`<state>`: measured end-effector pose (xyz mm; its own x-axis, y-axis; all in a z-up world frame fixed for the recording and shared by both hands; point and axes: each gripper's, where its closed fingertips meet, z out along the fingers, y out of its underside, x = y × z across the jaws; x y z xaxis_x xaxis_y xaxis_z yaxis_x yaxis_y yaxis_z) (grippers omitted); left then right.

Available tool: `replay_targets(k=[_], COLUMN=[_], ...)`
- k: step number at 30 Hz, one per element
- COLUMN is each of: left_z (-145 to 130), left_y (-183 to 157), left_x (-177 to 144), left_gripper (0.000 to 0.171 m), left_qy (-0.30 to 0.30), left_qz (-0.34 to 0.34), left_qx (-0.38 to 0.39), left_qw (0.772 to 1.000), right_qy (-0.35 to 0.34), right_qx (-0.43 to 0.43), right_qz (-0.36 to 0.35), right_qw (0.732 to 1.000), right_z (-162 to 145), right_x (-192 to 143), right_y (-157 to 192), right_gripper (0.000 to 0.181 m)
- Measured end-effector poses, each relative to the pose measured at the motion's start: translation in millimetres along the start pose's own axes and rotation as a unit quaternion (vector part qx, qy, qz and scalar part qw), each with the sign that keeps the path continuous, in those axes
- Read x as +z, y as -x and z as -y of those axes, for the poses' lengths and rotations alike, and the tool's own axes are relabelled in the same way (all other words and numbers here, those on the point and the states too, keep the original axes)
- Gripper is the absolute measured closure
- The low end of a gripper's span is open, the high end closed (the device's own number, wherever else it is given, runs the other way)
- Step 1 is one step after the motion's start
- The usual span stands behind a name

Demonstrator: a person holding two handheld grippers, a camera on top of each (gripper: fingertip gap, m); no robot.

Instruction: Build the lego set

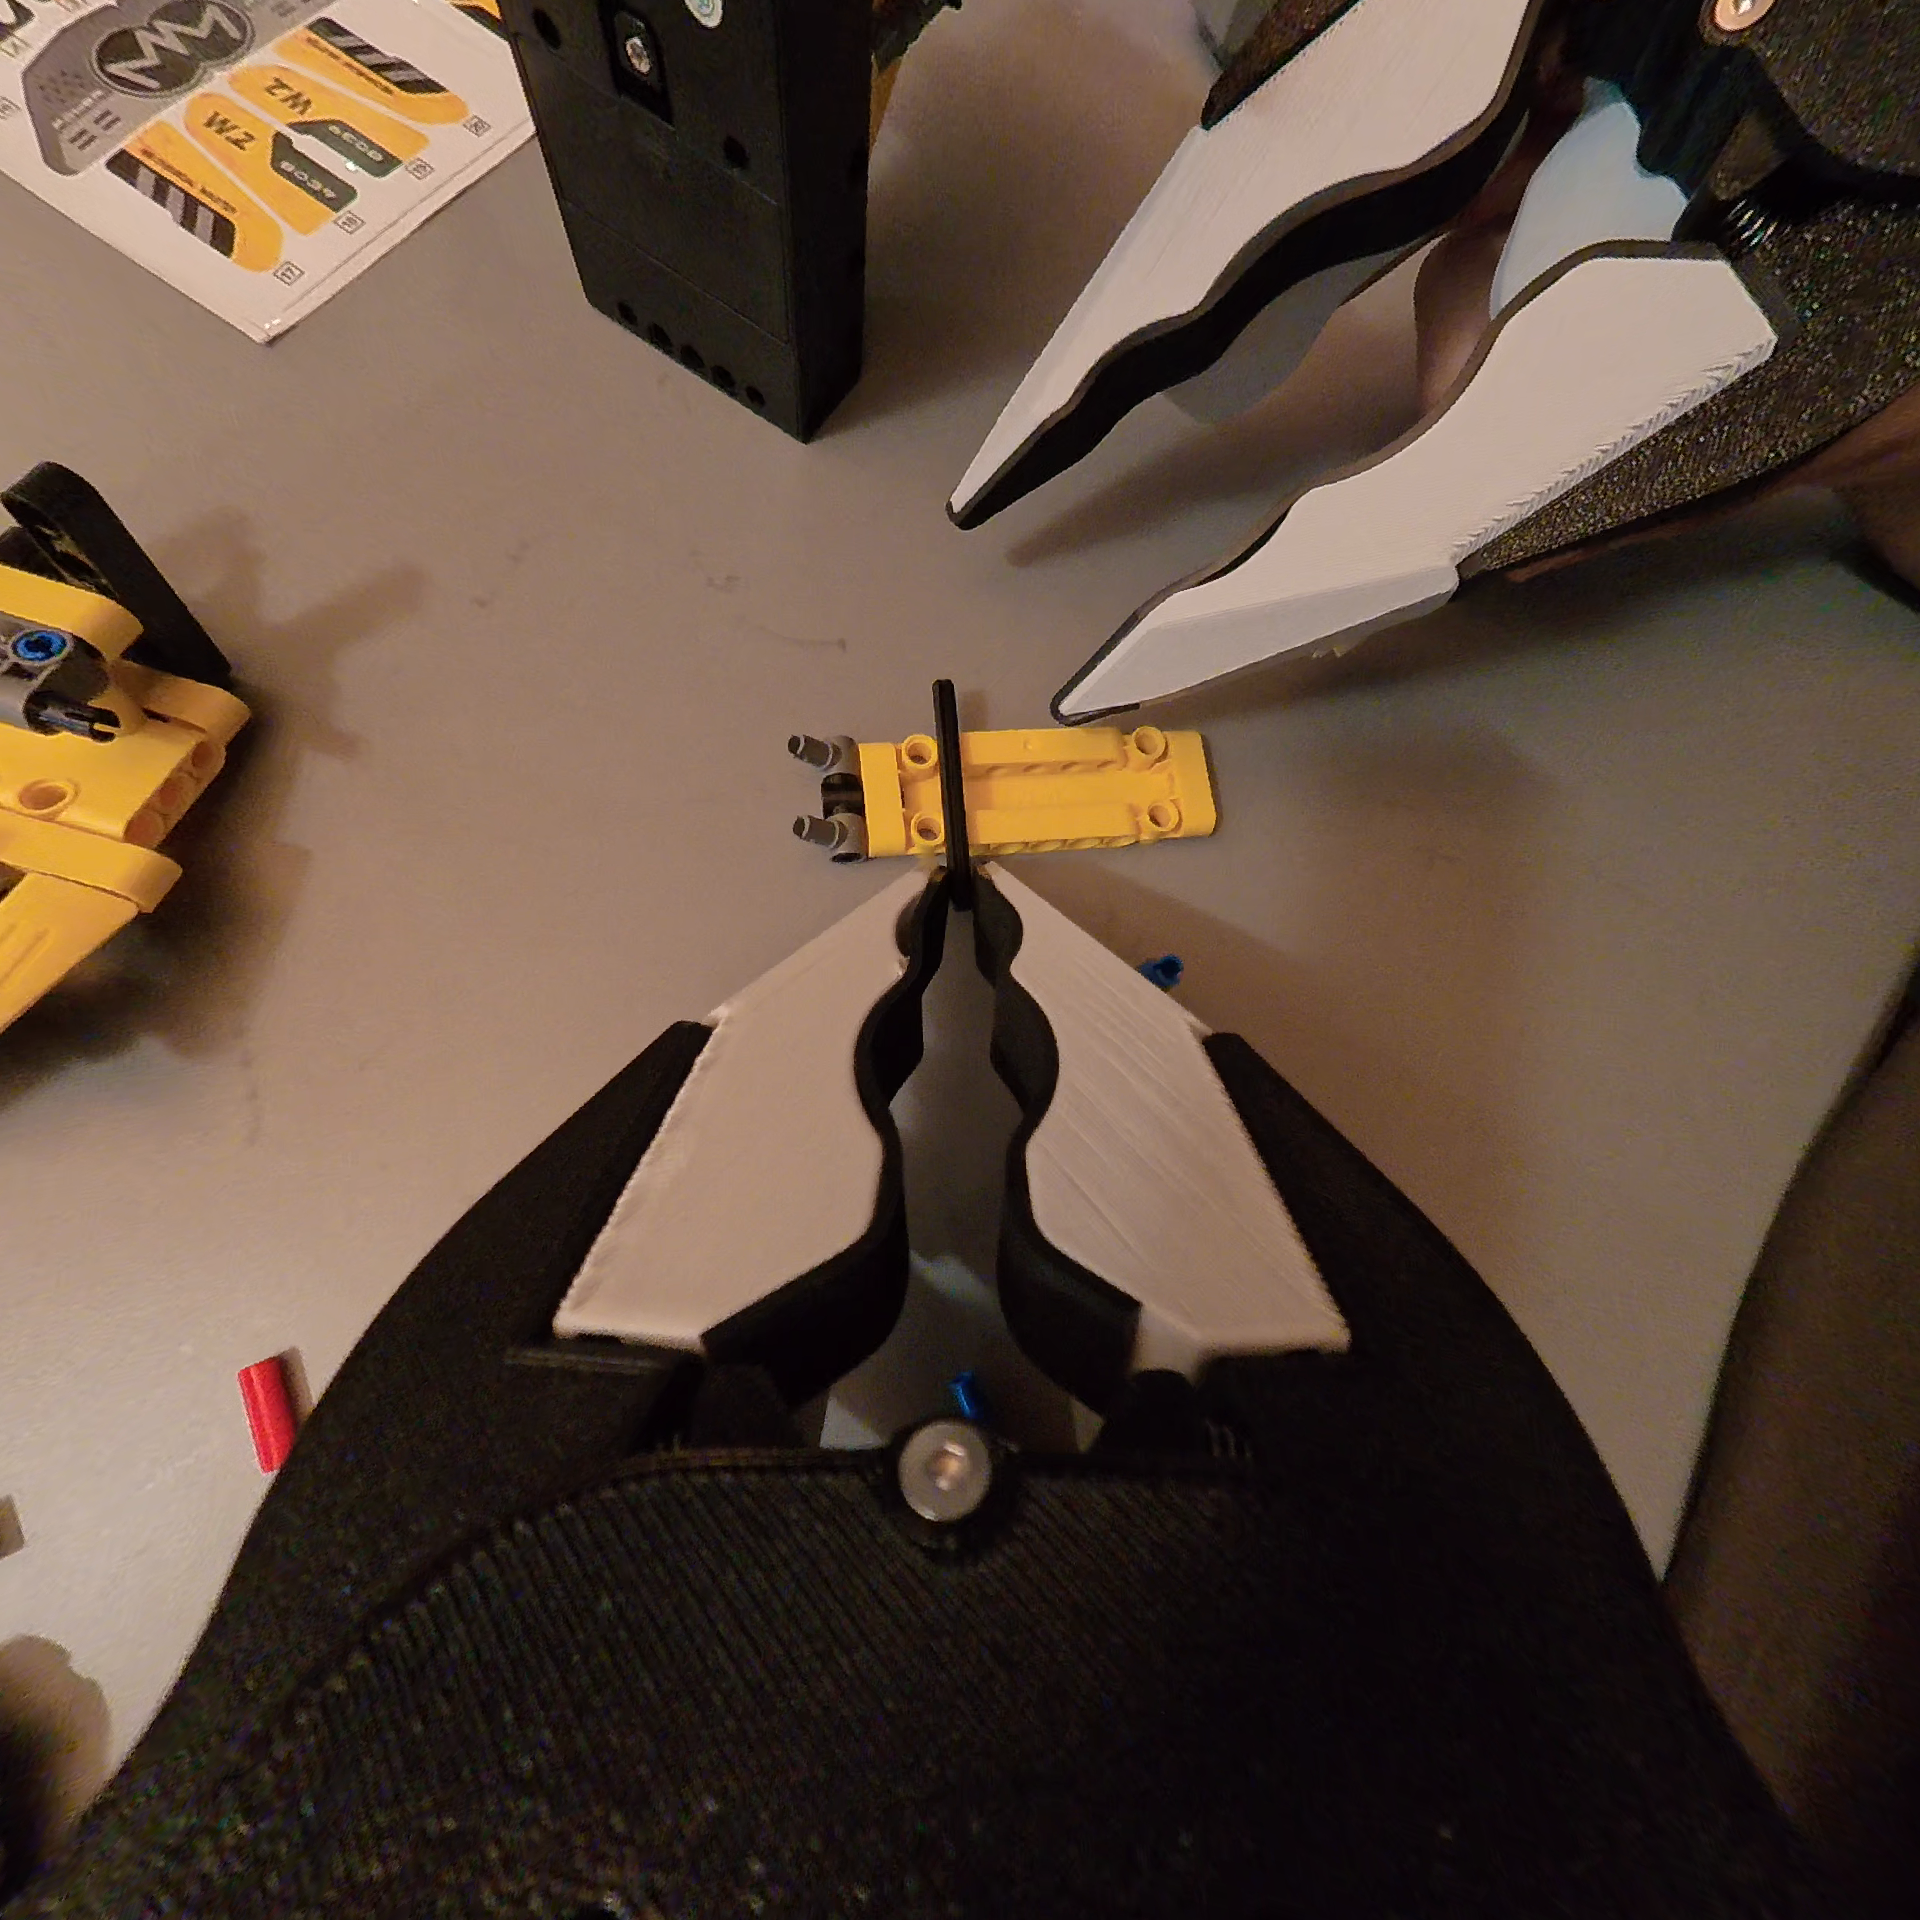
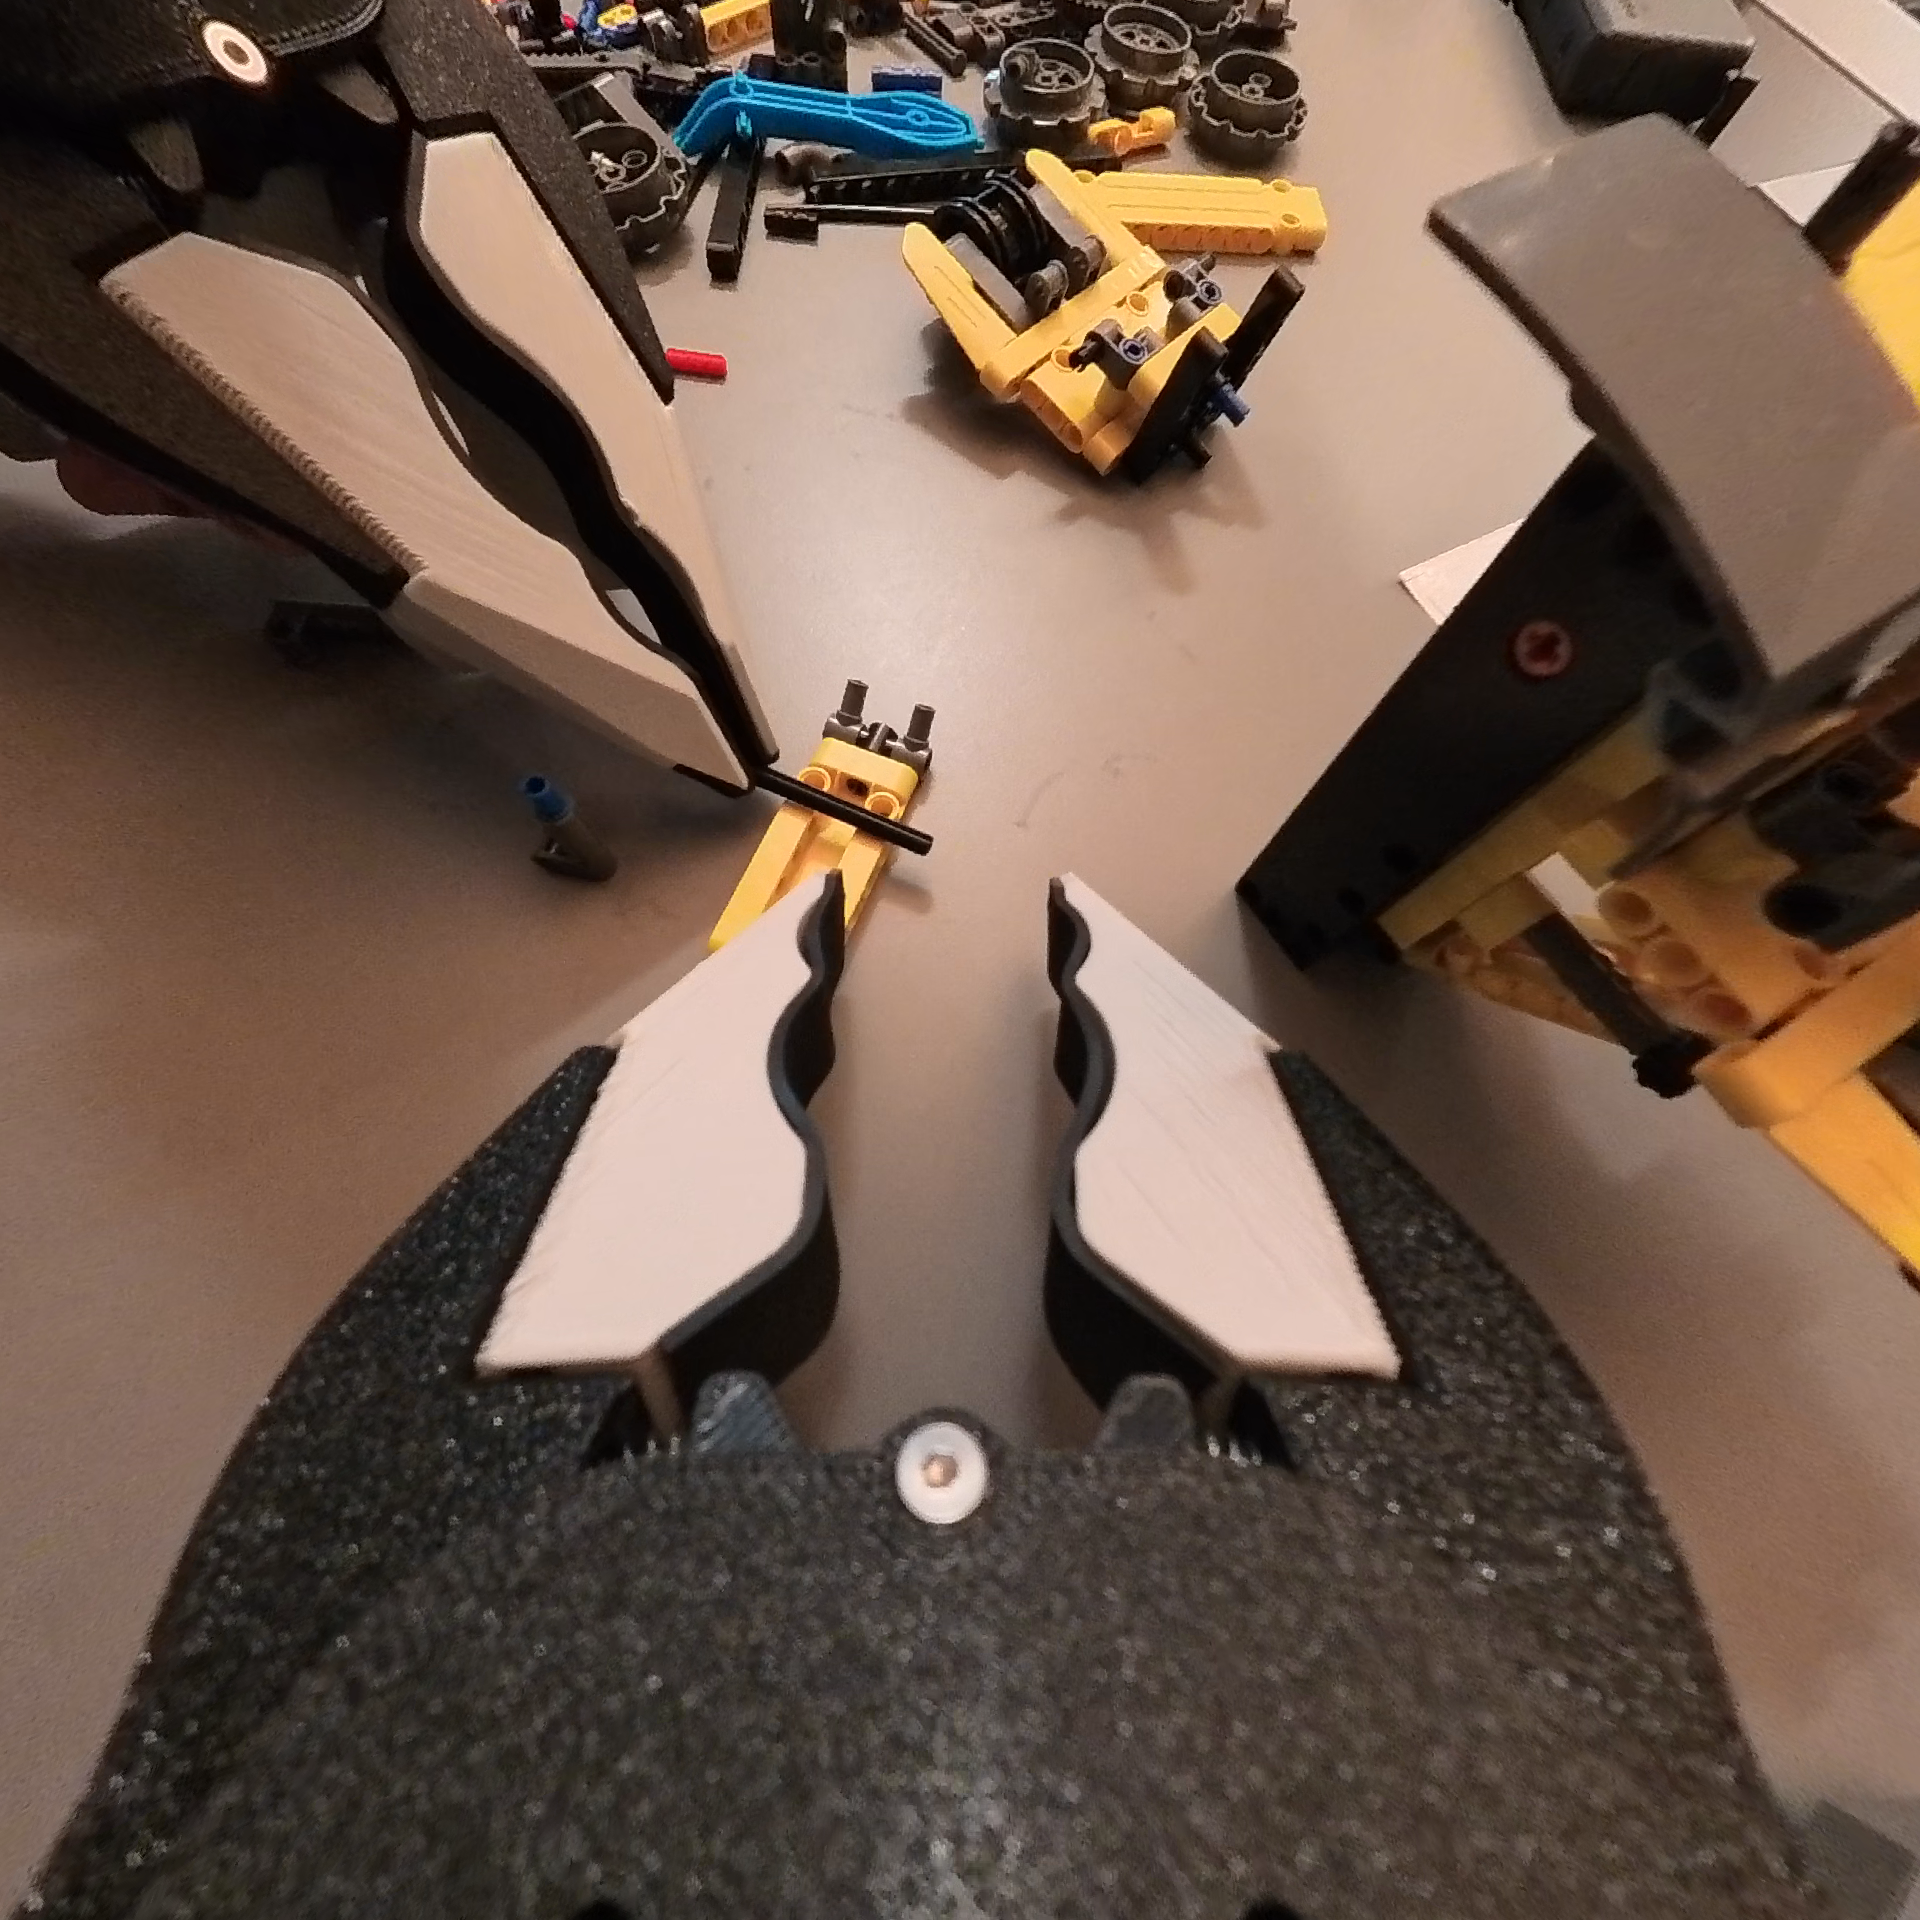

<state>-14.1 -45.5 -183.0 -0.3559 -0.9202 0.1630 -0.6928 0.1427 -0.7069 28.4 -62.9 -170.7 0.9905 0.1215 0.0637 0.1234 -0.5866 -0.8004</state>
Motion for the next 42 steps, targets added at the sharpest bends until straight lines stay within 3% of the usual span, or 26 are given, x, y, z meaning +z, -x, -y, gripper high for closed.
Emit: replay_targets(k=[42], left_z=[1.1], left_y=[-1.2], left_x=[0.5], left_gripper=[0.171], left_qy=[-0.003], left_qz=[0.000], left_qx=[0.006], left_qw=[1.000], right_qy=[0.004], right_qx=[-0.005], right_qz=[-0.001], right_qw=[1.000], right_z=[-1.2], right_x=[1.0], right_y=[0.7], right_gripper=[0.142])
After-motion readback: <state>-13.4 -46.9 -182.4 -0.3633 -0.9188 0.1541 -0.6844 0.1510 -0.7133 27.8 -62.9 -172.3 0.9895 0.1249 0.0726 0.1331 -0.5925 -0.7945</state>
